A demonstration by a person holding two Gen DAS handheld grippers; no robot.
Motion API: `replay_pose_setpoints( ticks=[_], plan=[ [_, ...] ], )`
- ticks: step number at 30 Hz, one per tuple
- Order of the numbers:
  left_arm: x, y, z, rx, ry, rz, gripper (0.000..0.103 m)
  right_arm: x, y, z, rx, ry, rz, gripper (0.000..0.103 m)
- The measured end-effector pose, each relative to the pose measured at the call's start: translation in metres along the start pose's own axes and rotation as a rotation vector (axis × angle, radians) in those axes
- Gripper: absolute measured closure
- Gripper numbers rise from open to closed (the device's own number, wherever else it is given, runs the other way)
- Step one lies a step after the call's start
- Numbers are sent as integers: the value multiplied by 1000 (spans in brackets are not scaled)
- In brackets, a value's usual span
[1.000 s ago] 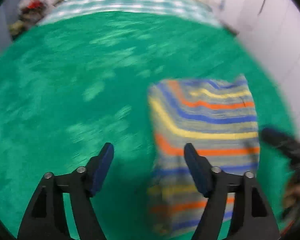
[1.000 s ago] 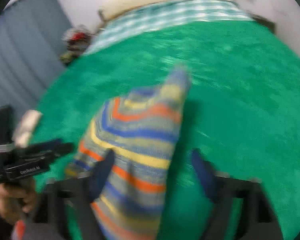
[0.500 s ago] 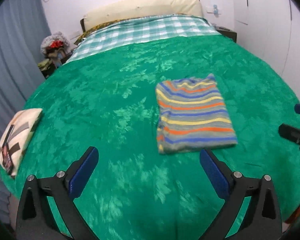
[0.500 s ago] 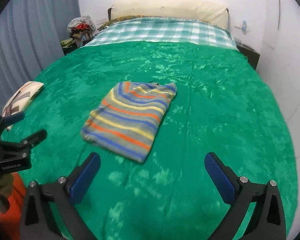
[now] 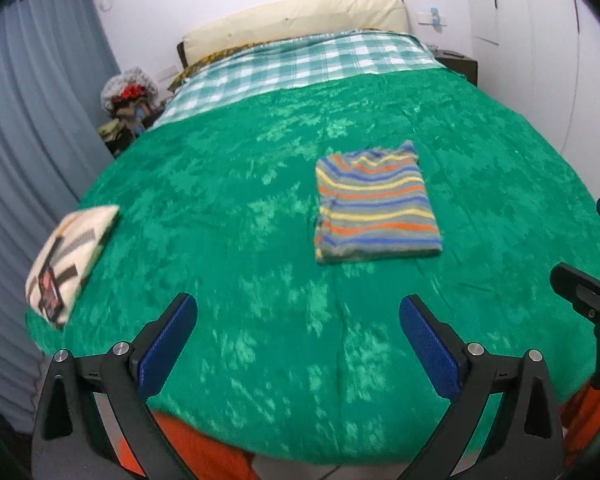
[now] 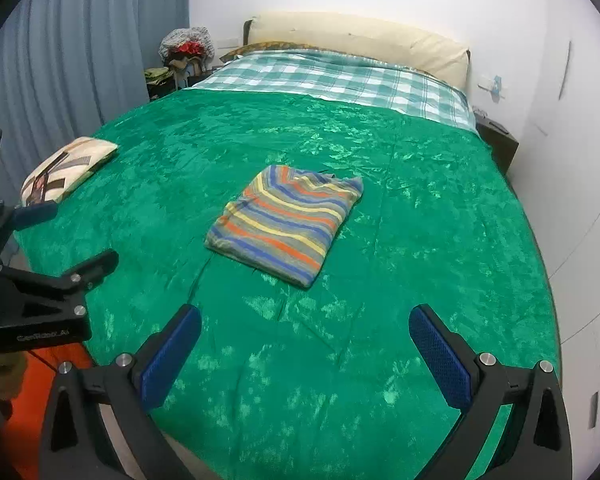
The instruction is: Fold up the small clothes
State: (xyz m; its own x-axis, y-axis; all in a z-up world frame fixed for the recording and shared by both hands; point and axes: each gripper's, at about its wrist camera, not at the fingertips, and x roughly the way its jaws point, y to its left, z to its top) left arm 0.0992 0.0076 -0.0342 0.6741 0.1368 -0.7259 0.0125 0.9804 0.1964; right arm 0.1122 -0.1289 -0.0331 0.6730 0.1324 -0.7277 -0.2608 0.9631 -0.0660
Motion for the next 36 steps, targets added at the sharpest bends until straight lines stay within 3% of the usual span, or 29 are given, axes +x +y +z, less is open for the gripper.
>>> replay_pose_setpoints(
  ticks=[3,5,9,14,21,36],
  plan=[
    [-13,3,-10,-15,66,-42,2,-12,6,-8,-30,21,-4,1],
    [-24,4,-17,-10,69,-59,2,-21,9,-14,-33,28,-3,1],
    [-52,3,-35,14,41,-33,1,-40,17,-24,-33,45,15,1],
    [-70,13,-56,16,76,-7,1,-67,29,-39,-14,67,18,1],
    [-89,34,-76,-64,116,-95,2,-112,34,-61,5,81,-50,1],
    [-132,28,-79,-58,39,-110,1,-169,25,-86,68,65,-112,1]
  ],
)
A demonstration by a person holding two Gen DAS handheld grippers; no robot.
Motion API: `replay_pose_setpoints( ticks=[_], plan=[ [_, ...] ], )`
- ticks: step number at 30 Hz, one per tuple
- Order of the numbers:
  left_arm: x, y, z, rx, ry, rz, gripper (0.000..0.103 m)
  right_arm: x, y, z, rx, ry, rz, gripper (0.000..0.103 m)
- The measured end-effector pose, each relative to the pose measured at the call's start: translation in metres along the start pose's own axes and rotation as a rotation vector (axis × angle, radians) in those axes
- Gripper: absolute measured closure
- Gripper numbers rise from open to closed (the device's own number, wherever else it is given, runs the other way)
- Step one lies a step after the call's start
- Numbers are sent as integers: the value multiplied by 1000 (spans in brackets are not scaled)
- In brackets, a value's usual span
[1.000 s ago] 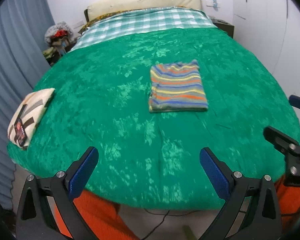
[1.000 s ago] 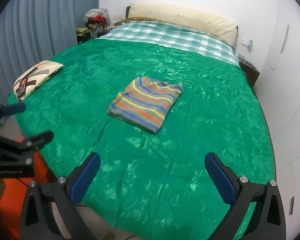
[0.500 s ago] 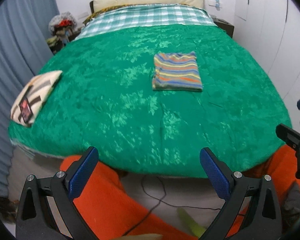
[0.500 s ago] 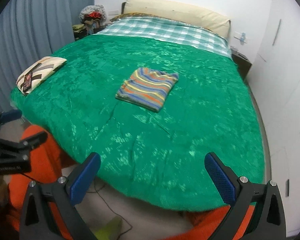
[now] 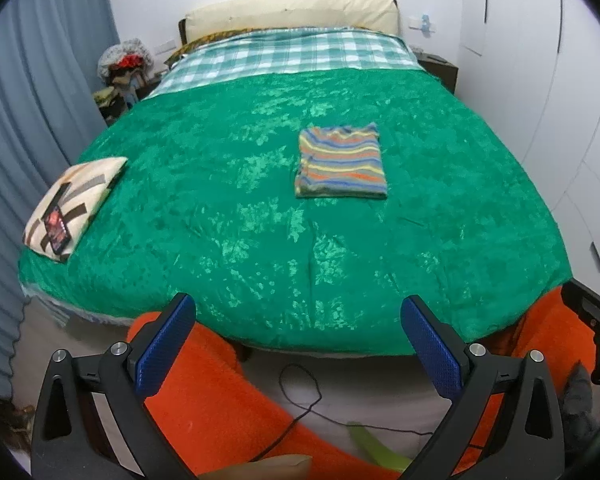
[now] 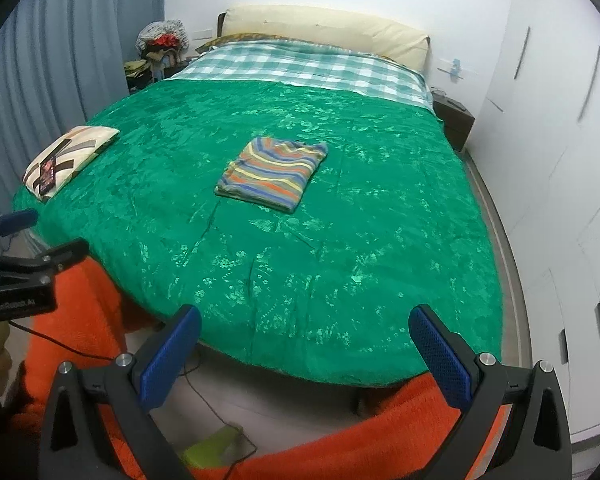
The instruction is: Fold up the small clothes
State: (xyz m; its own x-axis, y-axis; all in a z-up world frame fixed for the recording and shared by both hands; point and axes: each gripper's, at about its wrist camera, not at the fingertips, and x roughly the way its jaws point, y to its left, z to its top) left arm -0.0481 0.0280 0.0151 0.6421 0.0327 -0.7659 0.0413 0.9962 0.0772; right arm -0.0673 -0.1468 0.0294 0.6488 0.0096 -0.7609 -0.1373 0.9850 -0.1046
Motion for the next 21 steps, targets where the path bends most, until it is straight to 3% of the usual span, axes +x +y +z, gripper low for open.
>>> replay_pose_setpoints(
  ticks=[21],
  plan=[
    [-17,-17,2,30,-35,11,1,-12,-1,-4,27,-22,10,1]
  ],
)
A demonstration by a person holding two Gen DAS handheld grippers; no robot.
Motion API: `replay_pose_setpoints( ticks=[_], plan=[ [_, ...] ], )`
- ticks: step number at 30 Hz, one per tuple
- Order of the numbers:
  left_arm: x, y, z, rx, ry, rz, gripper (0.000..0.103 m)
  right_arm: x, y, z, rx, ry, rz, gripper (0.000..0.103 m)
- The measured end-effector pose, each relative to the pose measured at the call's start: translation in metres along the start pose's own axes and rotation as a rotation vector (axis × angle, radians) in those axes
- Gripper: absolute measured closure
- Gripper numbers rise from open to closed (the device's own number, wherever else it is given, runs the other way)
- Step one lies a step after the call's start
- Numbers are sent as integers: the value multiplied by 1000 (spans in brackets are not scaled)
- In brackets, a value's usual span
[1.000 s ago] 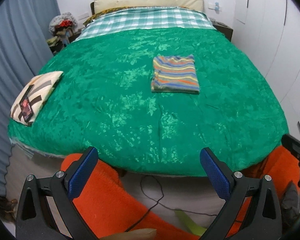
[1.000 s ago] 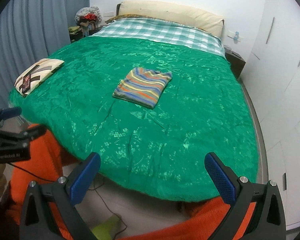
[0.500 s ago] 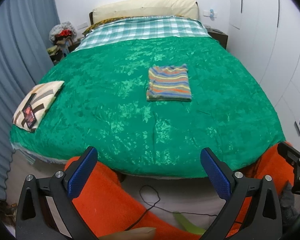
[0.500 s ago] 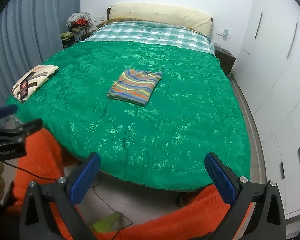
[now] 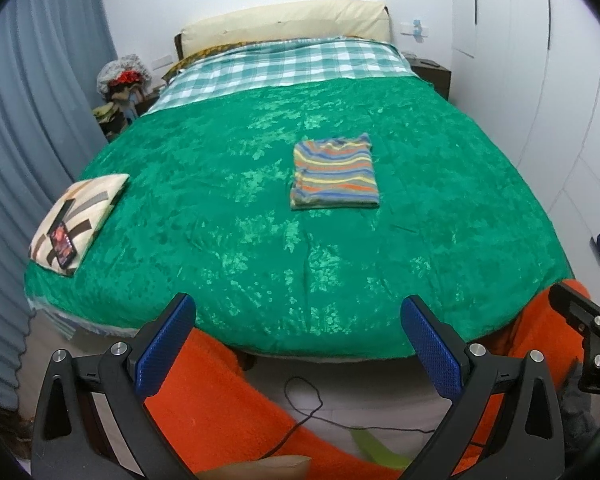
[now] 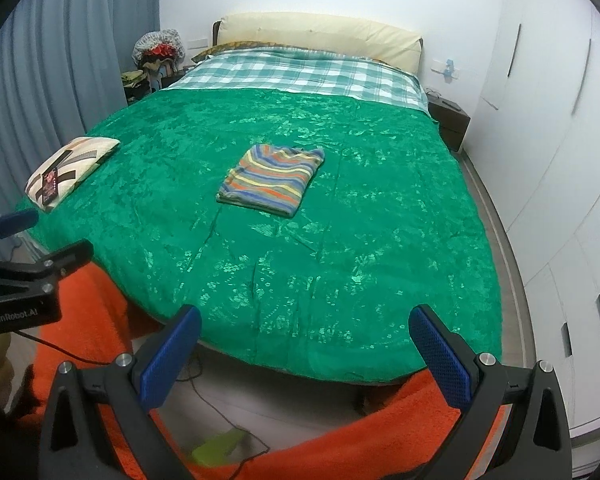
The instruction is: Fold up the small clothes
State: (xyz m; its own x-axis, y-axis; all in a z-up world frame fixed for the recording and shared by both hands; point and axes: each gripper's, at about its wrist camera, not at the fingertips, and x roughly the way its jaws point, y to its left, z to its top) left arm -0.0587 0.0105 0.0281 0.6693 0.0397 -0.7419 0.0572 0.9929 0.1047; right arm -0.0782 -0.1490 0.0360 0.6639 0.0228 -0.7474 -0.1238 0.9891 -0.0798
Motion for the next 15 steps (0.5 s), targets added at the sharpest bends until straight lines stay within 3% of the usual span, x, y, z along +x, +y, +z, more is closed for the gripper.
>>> replay_pose_setpoints(
  ticks=[15],
  plan=[
    [-1,1,1,-5,1,-10,1,-1,-4,1,12,-3,-3,1]
  ],
)
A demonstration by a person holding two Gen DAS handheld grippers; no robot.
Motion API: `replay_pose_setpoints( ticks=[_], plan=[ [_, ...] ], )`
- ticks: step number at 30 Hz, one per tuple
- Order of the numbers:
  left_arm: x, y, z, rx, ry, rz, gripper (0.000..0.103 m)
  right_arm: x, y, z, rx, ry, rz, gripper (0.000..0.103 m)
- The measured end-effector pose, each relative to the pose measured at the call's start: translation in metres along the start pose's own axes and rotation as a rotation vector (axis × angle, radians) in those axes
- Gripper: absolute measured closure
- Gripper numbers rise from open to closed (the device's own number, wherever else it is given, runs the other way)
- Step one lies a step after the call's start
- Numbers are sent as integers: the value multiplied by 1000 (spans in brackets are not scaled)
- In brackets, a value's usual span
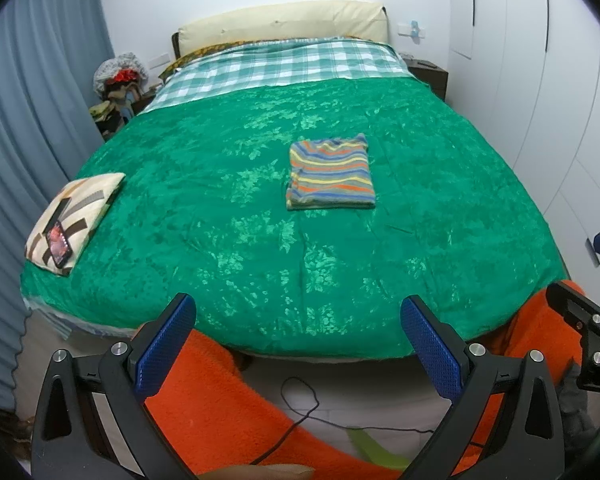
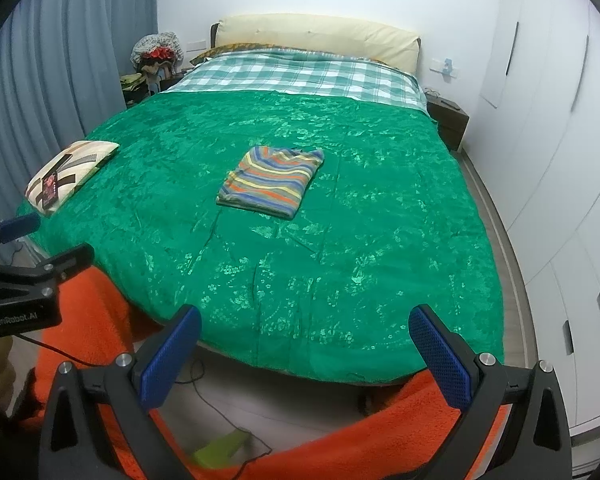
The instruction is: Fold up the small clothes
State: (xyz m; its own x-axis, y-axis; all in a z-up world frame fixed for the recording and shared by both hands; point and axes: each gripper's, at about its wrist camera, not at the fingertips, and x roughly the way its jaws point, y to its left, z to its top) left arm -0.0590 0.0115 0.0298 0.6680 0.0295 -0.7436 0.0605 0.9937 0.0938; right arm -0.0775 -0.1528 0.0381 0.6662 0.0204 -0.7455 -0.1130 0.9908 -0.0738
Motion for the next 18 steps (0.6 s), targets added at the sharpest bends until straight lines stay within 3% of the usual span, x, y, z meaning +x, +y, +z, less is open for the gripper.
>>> replay_pose_setpoints(
  ticks=[18],
  plan=[
    [7,2,2,-12,20,-4,1,4,6,1,18,31,8,1]
  ],
)
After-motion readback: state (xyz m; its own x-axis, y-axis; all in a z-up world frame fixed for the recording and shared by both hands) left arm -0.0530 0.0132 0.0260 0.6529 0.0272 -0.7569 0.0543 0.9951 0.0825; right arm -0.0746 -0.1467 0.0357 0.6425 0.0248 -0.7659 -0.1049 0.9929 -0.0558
